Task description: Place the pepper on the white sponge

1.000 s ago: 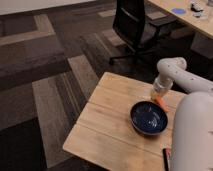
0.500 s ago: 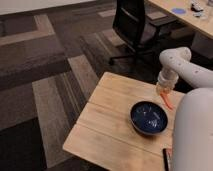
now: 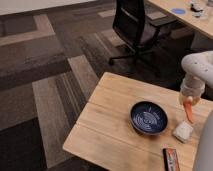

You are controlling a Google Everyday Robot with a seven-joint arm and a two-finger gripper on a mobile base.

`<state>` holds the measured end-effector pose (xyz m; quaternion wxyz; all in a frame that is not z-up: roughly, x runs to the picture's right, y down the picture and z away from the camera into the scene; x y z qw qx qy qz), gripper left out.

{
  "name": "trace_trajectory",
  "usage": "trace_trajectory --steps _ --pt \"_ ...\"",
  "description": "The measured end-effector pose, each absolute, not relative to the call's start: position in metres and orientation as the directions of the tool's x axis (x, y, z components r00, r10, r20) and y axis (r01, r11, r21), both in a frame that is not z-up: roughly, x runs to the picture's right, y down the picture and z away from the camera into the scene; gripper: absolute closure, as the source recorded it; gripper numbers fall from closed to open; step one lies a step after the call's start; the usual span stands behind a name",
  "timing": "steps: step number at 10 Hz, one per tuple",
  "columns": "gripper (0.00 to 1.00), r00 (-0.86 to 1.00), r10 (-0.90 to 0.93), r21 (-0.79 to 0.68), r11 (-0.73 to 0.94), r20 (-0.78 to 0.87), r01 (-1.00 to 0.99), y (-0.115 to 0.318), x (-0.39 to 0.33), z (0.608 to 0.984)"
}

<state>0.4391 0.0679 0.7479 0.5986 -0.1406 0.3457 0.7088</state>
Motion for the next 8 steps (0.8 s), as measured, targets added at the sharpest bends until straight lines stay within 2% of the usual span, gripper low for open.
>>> trace_trajectory --steps 3,6,8 --pt "1.0 -0.242 0.745 0.317 -0.044 -0.621 -0.947 0.075 0.435 0.742" --pt "1.0 -0.237 0.719 0.279 -0.063 -0.653 -0.958 0.119 0.42 0.702" --pt "1.0 -0.257 0.708 0.267 -0.1 -0.658 -0.958 0.148 0.434 0.701"
